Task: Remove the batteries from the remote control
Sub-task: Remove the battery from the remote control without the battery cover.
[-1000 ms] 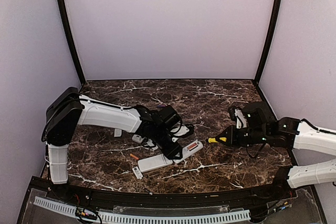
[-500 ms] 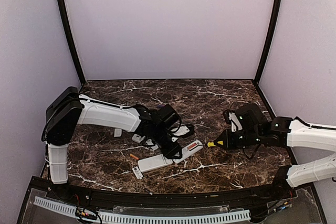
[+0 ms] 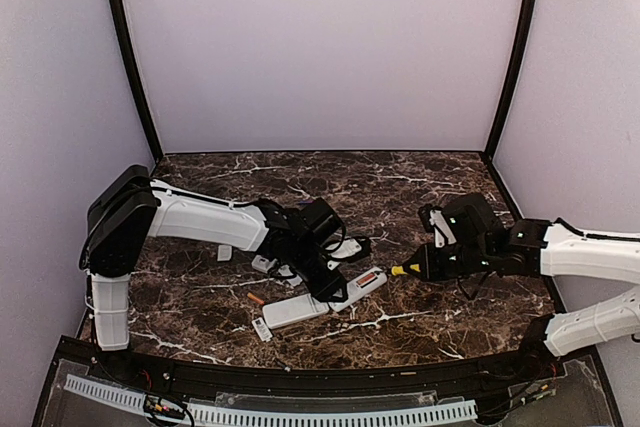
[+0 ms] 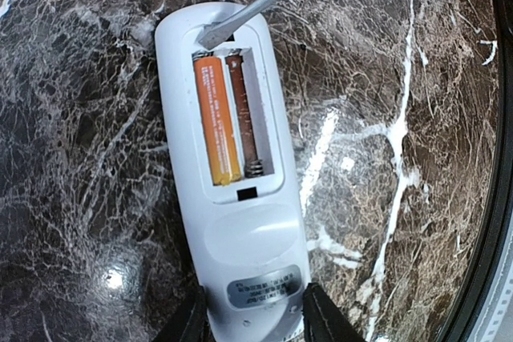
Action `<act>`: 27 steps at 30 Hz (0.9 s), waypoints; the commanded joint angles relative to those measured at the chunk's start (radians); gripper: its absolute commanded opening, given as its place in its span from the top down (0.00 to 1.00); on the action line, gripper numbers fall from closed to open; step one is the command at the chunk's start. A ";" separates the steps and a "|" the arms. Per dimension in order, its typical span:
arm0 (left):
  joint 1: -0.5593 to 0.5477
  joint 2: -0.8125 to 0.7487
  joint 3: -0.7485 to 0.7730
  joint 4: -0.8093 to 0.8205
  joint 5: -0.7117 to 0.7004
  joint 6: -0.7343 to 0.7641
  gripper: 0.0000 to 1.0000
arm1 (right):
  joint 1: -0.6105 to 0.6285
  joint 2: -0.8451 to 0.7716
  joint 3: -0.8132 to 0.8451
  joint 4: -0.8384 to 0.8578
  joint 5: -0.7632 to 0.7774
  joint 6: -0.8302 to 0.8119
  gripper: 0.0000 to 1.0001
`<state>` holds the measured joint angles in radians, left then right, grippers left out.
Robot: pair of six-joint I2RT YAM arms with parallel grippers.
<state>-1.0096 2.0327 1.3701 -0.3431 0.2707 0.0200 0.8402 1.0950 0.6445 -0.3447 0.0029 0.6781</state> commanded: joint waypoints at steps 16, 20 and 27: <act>-0.004 0.078 -0.029 -0.076 -0.027 0.025 0.64 | 0.006 -0.001 -0.008 0.062 -0.061 0.005 1.00; -0.004 0.083 -0.029 -0.078 -0.032 0.028 0.64 | 0.007 0.001 -0.013 0.082 -0.099 0.011 1.00; -0.003 0.095 -0.031 -0.079 -0.043 0.033 0.65 | 0.003 0.001 -0.040 0.121 -0.136 0.029 1.00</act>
<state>-1.0077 2.0441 1.3762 -0.3065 0.2703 0.0261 0.8371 1.1015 0.6312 -0.3107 -0.0414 0.6899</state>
